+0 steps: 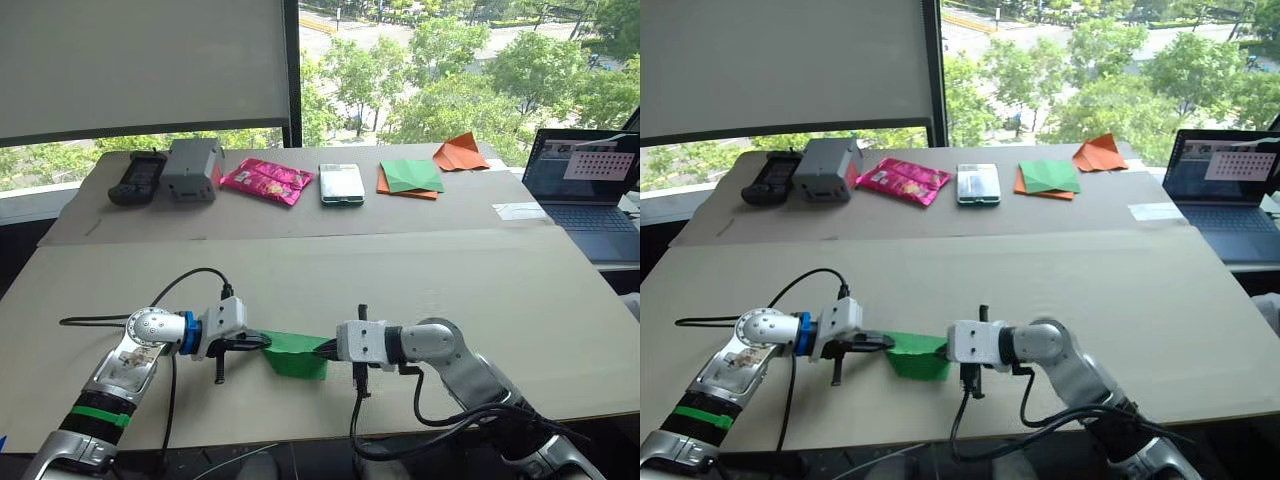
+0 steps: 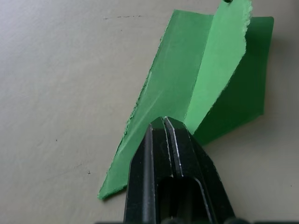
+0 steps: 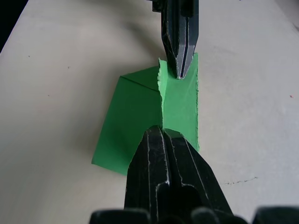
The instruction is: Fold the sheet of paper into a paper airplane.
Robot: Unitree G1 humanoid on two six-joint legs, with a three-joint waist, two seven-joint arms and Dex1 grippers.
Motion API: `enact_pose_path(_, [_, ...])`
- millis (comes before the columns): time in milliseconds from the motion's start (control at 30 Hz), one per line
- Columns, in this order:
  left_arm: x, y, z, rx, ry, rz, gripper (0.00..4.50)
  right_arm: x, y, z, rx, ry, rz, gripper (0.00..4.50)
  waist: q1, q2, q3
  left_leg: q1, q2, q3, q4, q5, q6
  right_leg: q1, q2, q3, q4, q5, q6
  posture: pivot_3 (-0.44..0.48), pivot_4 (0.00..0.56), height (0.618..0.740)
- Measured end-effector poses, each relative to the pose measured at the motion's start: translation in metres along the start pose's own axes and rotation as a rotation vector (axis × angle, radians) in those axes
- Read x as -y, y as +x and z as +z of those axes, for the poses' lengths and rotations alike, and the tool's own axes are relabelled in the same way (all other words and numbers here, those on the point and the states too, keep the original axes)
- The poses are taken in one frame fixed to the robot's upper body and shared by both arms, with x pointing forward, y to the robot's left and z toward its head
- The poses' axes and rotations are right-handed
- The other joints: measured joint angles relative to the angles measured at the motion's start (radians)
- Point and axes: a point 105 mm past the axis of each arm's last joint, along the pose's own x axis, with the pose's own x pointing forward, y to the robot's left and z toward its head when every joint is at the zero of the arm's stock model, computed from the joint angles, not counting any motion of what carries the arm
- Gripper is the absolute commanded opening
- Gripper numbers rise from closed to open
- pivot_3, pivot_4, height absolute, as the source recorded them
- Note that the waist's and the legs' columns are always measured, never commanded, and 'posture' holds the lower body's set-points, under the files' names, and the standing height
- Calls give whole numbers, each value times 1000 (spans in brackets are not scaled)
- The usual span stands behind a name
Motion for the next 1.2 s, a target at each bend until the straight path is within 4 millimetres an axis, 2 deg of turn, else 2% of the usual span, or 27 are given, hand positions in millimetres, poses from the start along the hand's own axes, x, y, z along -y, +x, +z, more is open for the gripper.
enact_pose_path(100, [1, 1, 0, 2, 2, -2, 0, 19, 2, -1, -45, 85, 27, 20, -1, 0, 0, 0, 0, 0, 0, 0, 1, 0, 0, 0, 1, 0, 0, 0, 150, 740])
enact_pose_path(267, [3, 2, 1, 5, 3, -2, 0, 30, 9, -9, -54, 213, 26, 20, 1, 1, 0, 0, 0, -1, 0, 0, 1, 0, 0, 0, 1, 1, 1, 0, 150, 740])
enact_pose_path(500, [4, 2, 2, 3, -6, 5, 0, 24, 16, -24, -65, 309, 18, 20, -1, 2, -1, 0, 0, -1, 0, 0, 1, 0, 0, 0, 1, 1, 2, 0, 150, 740])
enact_pose_path(767, [2, 0, 1, -6, -24, 10, 0, 21, 20, -26, -55, 329, -11, 20, -2, 3, -3, 0, 0, -1, 0, 0, 1, 0, 1, 0, 1, 1, 2, 0, 150, 740])
enact_pose_path(900, [-5, -7, 0, -4, -50, 42, 1219, 22, 21, -26, -53, 322, -21, 0, -6, 3, -3, 0, 0, -1, 0, 0, 1, -2, 1, 0, 3, 1, 2, 0, 150, 740])
enact_pose_path(1000, [-12, -22, 3, 9, -103, 56, 2164, 22, 22, -26, -49, 313, -25, 0, -8, 2, -4, 0, 1, -1, 0, 0, 1, -5, 2, 0, 6, 1, 2, 0, 150, 740])
enact_pose_path(1100, [-23, -39, 13, 46, -144, 81, 2164, 23, 22, -26, -51, 312, -33, 0, -8, 2, -4, 0, 1, -1, 0, 0, 1, -7, 2, 0, 7, 0, 2, 0, 150, 740])
enact_pose_path(1200, [-26, -45, 26, 102, -169, 76, 1251, 23, 23, -26, -50, 313, -35, 0, -8, 2, -4, 1, 1, -1, 0, 0, 1, -7, 2, 0, 7, -1, 0, 0, 150, 740])
